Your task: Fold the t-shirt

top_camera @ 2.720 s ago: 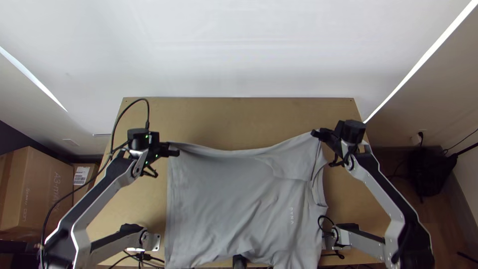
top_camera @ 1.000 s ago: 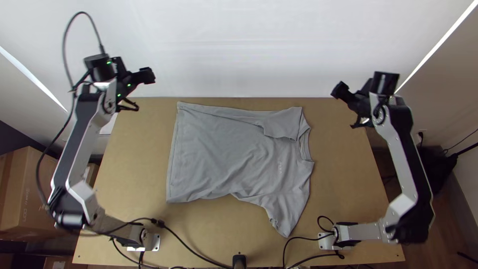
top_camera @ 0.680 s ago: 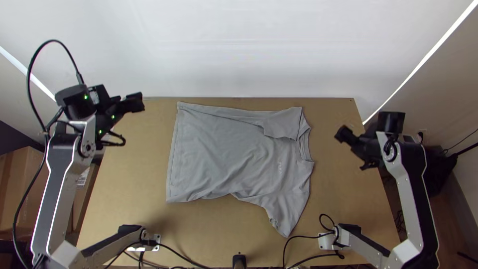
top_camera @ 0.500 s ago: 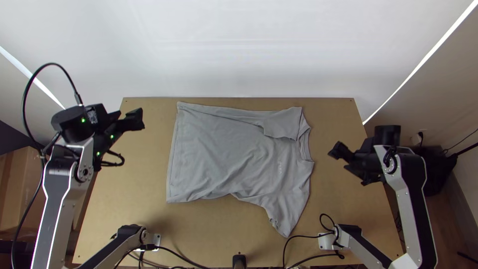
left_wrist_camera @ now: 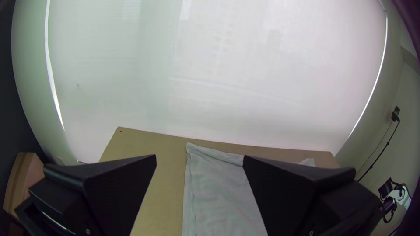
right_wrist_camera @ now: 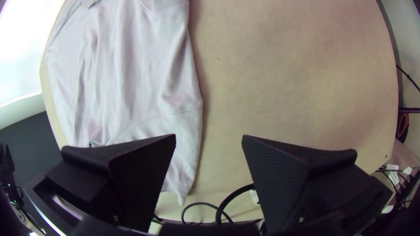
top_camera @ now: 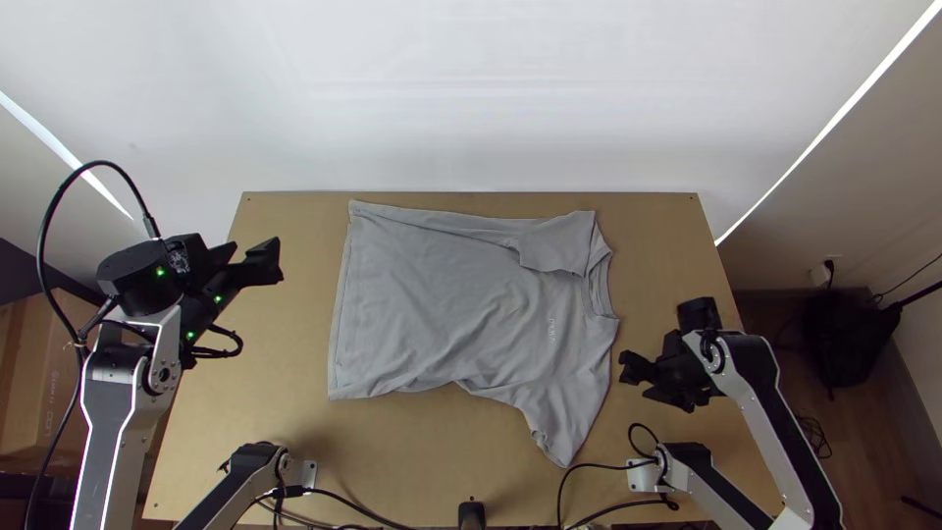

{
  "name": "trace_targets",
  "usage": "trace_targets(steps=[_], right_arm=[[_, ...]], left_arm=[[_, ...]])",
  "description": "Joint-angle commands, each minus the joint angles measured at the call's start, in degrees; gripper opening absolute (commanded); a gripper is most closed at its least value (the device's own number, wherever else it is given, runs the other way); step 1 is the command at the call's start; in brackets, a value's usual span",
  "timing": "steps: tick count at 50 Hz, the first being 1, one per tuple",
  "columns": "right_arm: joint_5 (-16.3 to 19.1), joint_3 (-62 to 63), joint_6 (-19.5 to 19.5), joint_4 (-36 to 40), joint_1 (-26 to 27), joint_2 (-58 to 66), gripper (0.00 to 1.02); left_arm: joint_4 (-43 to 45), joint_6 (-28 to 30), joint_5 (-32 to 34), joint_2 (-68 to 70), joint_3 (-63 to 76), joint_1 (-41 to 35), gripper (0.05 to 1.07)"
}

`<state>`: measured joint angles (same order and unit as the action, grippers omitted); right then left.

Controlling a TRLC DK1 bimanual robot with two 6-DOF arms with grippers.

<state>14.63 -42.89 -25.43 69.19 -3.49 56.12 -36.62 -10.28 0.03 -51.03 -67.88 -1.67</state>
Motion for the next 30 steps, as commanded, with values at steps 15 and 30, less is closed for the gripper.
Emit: trace_targets(steps=[15, 30], right_arm=[[0.48, 5.63, -0.67, -8.19, -6.71, 7.08, 0.67], [1.1, 6.24, -0.59, -14.08, -8.38, 14.46, 0.67]], left_arm=[[-0.2, 0.35, 0.32, 1.45, 2.05, -0.35, 1.03], [-0.12, 0.97, 0.23, 1.19, 1.78, -0.17, 1.03]])
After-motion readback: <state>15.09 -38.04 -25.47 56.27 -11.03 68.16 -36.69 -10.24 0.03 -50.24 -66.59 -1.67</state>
